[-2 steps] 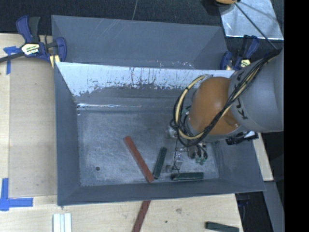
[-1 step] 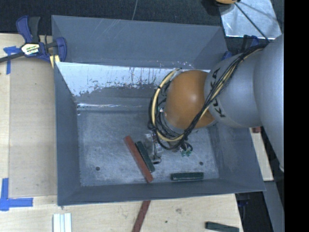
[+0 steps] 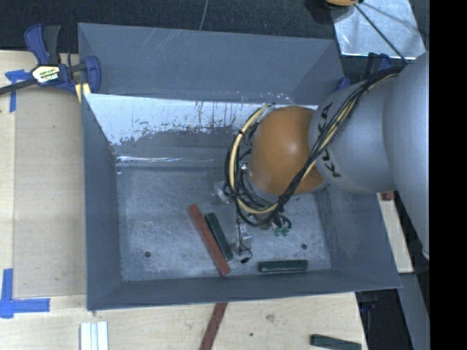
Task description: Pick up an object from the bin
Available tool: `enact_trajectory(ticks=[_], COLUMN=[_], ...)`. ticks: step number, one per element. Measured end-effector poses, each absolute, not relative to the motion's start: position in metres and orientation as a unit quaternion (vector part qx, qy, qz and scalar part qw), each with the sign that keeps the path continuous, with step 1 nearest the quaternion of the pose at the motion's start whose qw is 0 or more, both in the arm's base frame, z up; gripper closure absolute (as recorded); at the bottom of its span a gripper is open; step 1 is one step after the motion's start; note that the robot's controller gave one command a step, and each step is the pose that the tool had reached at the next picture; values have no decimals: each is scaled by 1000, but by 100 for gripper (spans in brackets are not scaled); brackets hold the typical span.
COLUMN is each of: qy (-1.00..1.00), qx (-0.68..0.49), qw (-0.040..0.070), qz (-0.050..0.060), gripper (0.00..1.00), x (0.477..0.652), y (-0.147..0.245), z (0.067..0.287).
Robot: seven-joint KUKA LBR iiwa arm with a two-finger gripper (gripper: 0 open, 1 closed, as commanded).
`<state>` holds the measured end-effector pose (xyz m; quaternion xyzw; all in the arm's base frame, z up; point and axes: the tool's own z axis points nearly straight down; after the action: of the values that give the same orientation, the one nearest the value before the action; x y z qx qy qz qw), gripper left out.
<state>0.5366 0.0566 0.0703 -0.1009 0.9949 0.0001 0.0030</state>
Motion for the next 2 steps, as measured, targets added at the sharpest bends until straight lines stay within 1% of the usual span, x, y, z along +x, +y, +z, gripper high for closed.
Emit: enact_trajectory(ticks=[1, 2], qy=[995, 998], qx=[-101, -68], qw=[3, 1], qz=[0, 0], gripper=[0, 100], x=[537, 501], y=[57, 121], z=[70, 72])
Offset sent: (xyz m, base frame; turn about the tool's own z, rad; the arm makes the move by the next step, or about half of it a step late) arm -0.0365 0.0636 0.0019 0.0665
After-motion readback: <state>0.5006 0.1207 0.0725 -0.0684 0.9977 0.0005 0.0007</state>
